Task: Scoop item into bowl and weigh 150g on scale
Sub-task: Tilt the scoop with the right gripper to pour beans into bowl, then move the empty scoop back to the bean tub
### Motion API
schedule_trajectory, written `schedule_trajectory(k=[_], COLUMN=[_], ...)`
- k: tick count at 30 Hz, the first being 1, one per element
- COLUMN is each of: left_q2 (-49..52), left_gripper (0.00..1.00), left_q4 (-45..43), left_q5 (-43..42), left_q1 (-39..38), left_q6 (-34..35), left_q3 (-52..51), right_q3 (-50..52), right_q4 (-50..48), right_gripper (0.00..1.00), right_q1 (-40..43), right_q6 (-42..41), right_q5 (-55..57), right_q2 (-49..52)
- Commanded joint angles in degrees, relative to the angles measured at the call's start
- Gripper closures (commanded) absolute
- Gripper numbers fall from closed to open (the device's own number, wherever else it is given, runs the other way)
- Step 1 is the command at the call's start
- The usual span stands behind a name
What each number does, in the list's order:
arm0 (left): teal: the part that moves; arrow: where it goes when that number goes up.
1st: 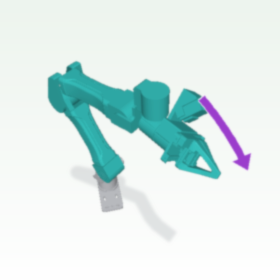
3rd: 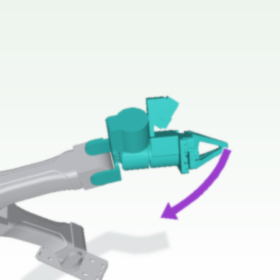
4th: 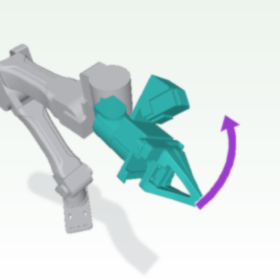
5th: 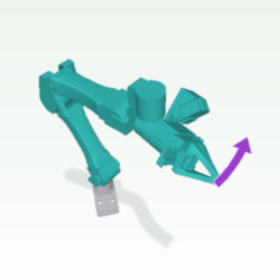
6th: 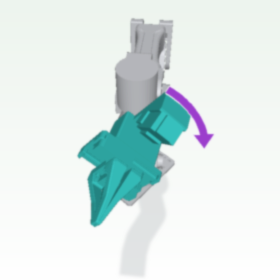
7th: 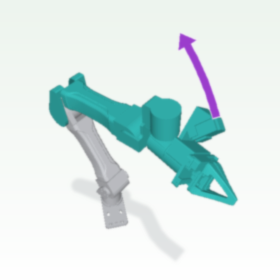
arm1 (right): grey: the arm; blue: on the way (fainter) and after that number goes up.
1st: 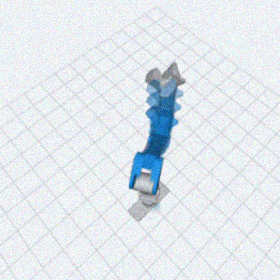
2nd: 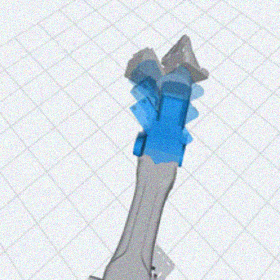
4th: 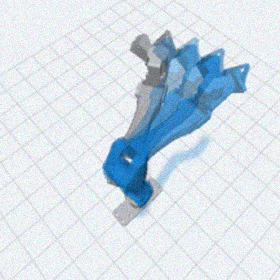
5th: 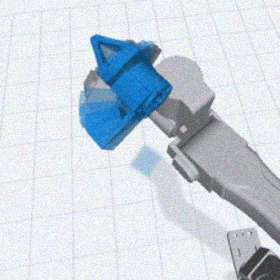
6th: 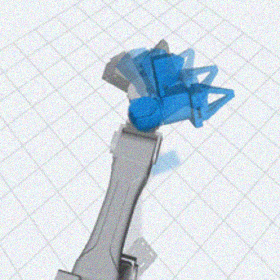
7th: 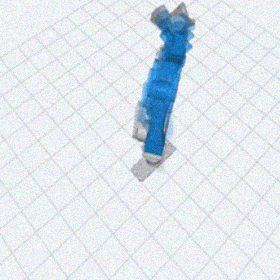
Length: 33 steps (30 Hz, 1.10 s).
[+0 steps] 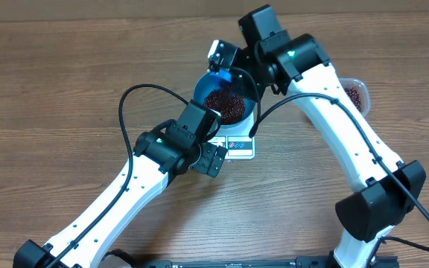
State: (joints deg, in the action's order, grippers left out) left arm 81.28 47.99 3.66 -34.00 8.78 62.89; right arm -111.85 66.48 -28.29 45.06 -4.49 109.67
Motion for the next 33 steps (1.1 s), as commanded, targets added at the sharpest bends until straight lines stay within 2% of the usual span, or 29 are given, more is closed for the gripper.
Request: schedule_trajectory(k=[1,12,19,27,33], left_q2=[-0.76,-0.76,-0.76,-0.76,-0.76], left_gripper=[0.00,0.00,0.01,0.01,0.00], left_q4=[-0.04,-0.04,-0.04,-0.04,-0.04], left_q5=[-0.50,-0.50,-0.50,-0.50,-0.50], left_q1=[0.33,0.33,0.33,0.33,0.33], left_q6=[-1.07,-1.07,-1.07,-1.07,-1.07], left_q3=[-0.07,-0.07,-0.07,-0.07,-0.07], right_q3=[-1.92,-1.90,-1.90,-4.68,-6.36], right_q4=[-0.72,-0.61,-0.68,-2.27,4.31], right_gripper=[0.96,0.96,0.96,0.96,0.96], right_q1=[-0.74,-0.72,1.51,9.73,20.79], right_q6=[0.50,-0.72,-9.51,-21.73,-27.34], right_q5=[3.23,2.62,-3.02,-16.52,-27.54], right_q2=[-2.10,-2.10,-2.10,-2.29,-2.29])
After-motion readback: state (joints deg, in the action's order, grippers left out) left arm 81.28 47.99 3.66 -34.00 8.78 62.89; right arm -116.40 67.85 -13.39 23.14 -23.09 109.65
